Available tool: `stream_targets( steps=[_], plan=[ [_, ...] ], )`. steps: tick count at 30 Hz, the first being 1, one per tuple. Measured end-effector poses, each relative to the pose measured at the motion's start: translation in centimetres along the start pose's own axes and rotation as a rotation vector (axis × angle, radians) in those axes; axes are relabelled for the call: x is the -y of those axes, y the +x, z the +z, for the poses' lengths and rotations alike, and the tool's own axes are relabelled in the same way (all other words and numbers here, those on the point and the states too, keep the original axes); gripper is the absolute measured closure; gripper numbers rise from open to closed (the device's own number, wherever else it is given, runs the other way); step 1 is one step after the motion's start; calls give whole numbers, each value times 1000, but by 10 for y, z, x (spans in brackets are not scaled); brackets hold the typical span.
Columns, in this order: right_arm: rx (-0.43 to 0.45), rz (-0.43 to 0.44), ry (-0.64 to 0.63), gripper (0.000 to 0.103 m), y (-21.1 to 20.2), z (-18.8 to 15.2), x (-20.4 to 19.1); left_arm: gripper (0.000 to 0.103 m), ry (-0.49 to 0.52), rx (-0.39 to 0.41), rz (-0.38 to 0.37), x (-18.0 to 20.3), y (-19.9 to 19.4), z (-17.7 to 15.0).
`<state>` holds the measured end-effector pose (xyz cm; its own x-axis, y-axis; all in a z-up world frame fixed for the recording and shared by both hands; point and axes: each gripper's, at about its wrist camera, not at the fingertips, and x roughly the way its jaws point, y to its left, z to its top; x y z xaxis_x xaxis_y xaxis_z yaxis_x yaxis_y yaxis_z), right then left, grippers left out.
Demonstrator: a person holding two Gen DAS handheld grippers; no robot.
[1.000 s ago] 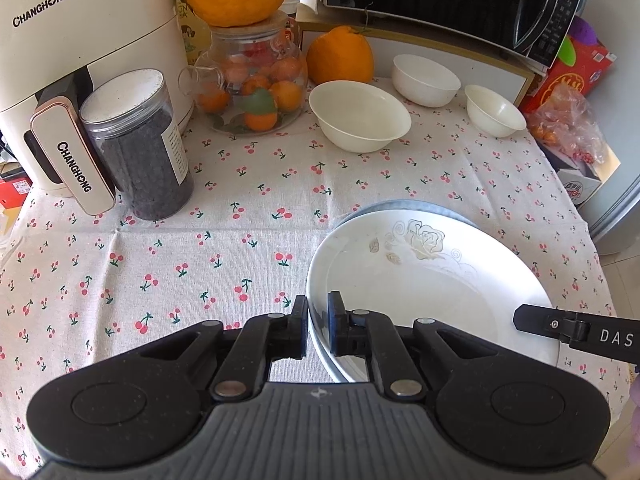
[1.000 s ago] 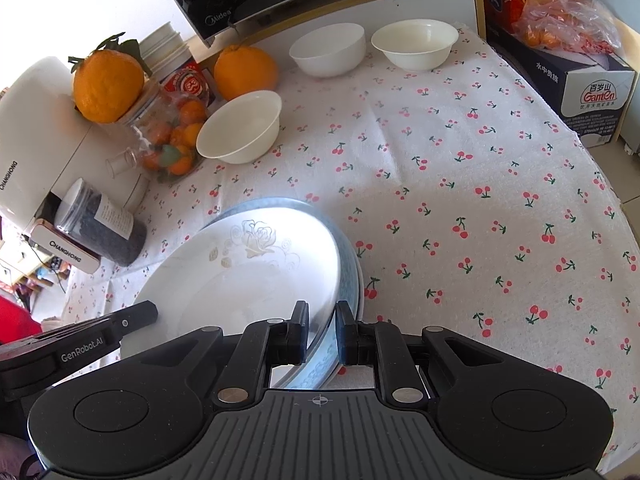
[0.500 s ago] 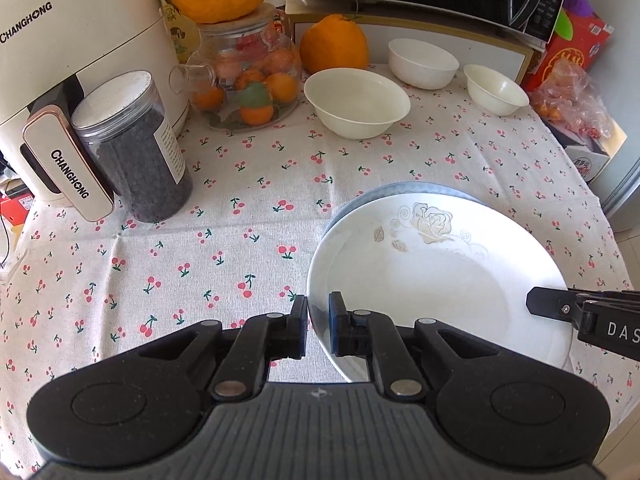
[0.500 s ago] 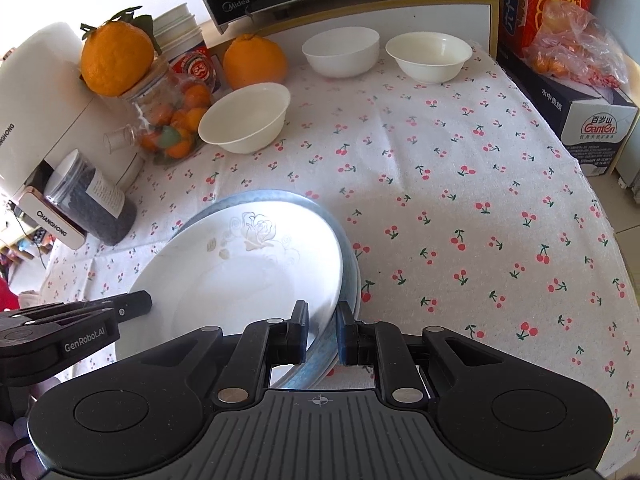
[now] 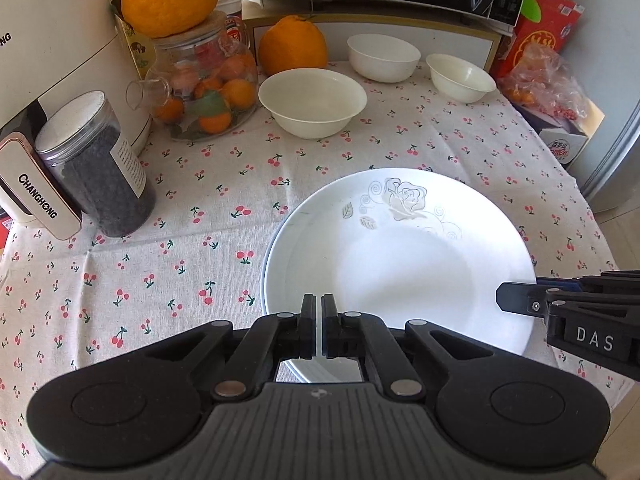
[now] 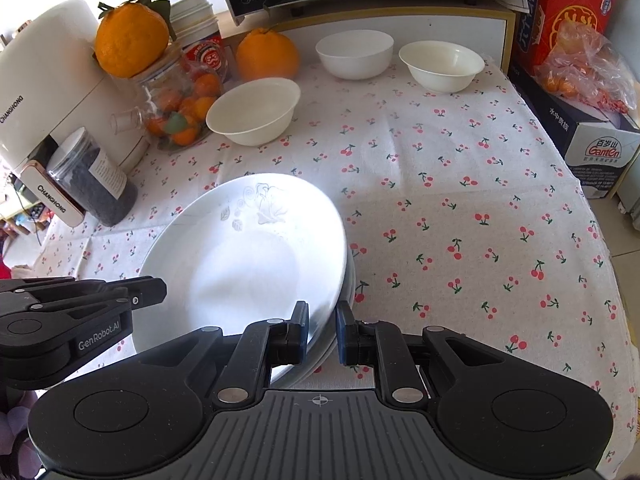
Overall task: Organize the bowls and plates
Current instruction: 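Lower the white plate with both grippers onto the blue plate stack, then open both grippers and release the white plate's rim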
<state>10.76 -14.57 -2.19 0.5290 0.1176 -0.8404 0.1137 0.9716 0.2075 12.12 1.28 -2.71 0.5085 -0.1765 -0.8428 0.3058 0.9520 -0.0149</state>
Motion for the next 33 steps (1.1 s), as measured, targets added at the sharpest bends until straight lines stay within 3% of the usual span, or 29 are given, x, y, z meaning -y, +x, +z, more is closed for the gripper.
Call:
stream_targets(
  steps=[10, 20, 24, 28, 31, 33],
  plan=[
    [-33, 12, 34, 85, 2, 4, 6, 95, -14, -6, -2, 0, 0, 0],
    [-26, 37, 77, 66, -1, 7, 11, 83, -37, 1, -19, -4, -3, 2],
    [-18, 39, 93, 53, -3, 9, 14, 73, -51, 5, -28, -6, -5, 4],
    [-8, 43, 111, 47, -6, 12, 18, 62, -67, 13, -33, -7, -7, 7],
    [5, 43, 135, 41, -9, 15, 23, 51, -82, 25, -33, -7, -9, 10],
    [15, 42, 155, 34, -11, 17, 27, 38, -92, 37, -31, -6, -11, 13]
  ],
)
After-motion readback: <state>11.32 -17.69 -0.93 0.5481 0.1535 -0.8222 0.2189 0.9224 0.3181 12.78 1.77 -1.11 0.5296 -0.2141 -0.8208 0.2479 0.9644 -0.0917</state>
